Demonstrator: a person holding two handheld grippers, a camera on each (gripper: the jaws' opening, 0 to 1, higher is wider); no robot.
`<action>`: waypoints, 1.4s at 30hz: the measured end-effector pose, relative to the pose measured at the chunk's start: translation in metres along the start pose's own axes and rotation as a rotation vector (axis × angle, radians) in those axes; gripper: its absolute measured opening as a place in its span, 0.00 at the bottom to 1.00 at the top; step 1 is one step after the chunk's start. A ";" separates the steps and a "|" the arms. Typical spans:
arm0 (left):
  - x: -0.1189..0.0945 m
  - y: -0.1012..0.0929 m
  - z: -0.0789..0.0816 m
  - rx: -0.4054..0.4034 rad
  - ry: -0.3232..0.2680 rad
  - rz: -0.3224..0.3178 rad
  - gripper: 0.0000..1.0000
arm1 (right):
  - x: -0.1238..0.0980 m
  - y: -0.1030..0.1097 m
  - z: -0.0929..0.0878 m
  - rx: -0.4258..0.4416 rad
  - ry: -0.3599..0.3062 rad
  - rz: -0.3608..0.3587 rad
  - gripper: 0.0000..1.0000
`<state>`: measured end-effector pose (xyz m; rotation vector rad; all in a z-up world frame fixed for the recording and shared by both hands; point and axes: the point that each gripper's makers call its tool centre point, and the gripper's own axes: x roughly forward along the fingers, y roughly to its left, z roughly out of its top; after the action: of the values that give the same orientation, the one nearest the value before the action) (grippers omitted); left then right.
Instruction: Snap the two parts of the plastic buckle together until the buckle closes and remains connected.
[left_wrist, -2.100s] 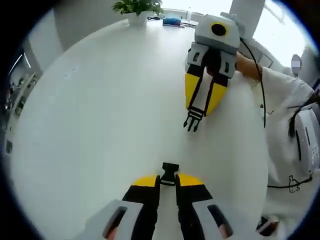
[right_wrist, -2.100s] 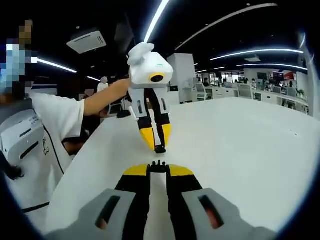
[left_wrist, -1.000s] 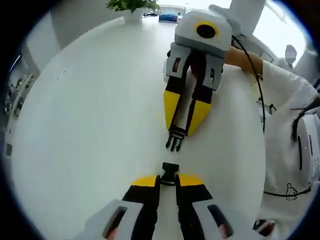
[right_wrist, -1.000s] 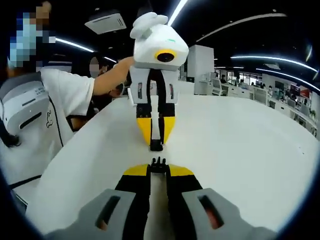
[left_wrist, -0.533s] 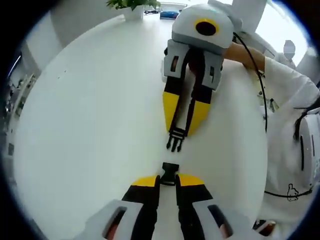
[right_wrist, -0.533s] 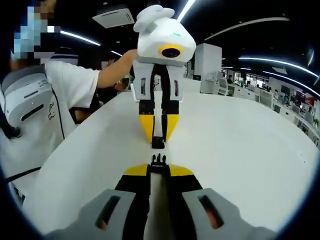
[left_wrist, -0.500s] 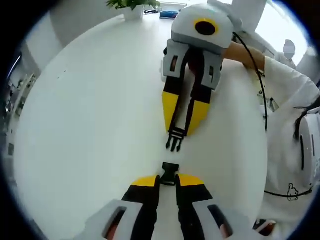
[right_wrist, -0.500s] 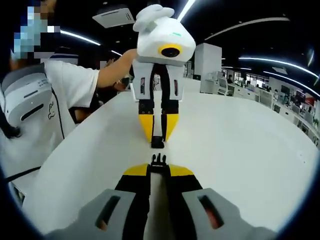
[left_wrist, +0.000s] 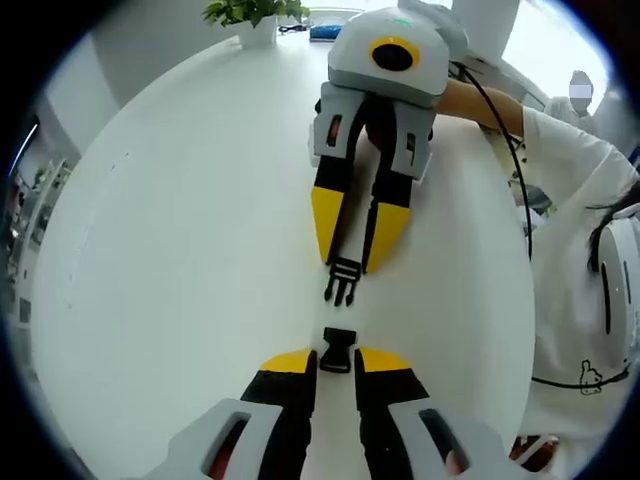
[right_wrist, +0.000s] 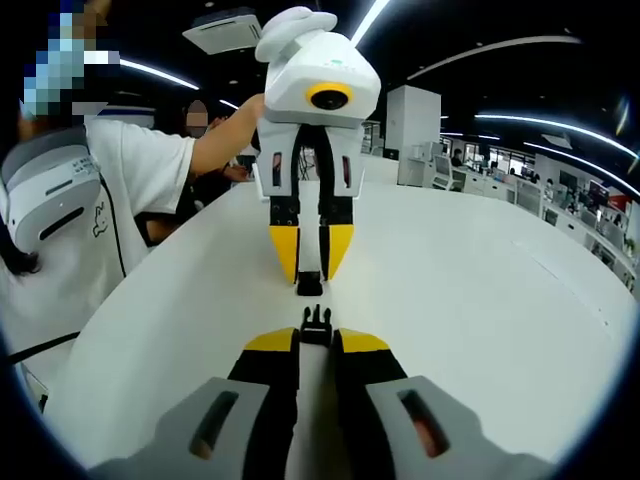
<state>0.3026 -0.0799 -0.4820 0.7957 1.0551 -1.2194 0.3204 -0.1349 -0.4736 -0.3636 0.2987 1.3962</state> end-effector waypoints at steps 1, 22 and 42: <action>0.000 0.000 0.000 0.000 -0.003 -0.001 0.15 | 0.000 0.000 0.000 0.000 -0.001 0.001 0.13; -0.040 0.011 0.006 -0.052 -0.431 0.069 0.25 | -0.015 0.006 0.017 0.047 -0.077 -0.083 0.24; -0.039 0.019 0.008 -0.023 -0.639 0.076 0.28 | -0.012 0.004 0.012 0.086 -0.067 -0.098 0.26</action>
<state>0.3219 -0.0700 -0.4438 0.3750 0.5083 -1.2722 0.3147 -0.1402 -0.4576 -0.2567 0.2809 1.2920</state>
